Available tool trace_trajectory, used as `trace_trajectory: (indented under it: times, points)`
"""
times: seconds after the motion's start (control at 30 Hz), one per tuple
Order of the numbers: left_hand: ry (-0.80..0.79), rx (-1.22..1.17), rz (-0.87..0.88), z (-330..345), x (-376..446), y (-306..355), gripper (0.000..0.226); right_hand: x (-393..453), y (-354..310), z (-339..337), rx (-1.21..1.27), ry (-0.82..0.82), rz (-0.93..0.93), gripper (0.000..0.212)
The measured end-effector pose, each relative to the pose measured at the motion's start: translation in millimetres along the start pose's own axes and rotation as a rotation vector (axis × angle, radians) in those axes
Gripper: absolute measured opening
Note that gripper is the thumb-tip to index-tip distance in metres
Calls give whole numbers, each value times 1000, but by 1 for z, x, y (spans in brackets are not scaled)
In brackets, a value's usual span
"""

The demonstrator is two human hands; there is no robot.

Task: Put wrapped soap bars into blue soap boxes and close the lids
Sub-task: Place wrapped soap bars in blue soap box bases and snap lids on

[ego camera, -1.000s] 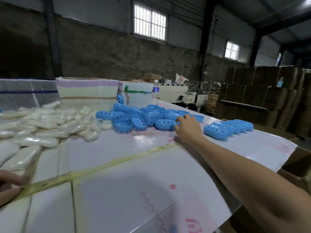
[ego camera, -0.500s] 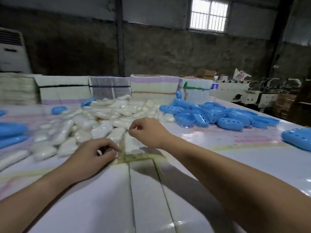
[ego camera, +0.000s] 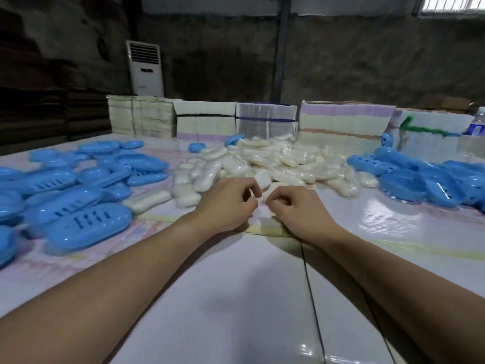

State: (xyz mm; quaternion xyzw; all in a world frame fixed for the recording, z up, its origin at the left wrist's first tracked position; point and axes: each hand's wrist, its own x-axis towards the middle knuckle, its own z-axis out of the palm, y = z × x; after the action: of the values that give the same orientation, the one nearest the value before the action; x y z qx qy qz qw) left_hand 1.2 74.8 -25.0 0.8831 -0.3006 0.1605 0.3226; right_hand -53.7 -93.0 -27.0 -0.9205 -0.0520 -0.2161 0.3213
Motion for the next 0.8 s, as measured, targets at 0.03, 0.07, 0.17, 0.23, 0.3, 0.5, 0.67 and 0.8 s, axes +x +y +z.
trace_trajectory:
  times: [0.03,0.07,0.17,0.23,0.3,0.5,0.67,0.8]
  points:
    - [18,41,-22,-6,3,-3,15,-2,-1,0,-11,-18,-11,17]
    - [50,76,-51,-13,6,-7,12,-4,-2,0,-16,-33,-18,17]
    - [185,169,-171,-35,18,-32,13,-5,-2,-1,-16,-56,-40,19]
    - [180,301,-281,-46,23,-58,23,-6,-3,0,-39,-76,-62,19]
    - [92,419,-415,-55,27,-85,32,-6,-4,2,-71,-98,-82,19]
    - [-56,589,-593,-82,43,-139,49,-3,-3,5,-127,-127,-130,17]
    - [-113,774,-635,-84,60,-159,47,0,-2,7,-126,-142,-119,18]
    - [-62,816,-573,-80,66,-164,32,3,-2,7,-116,-145,-103,18]
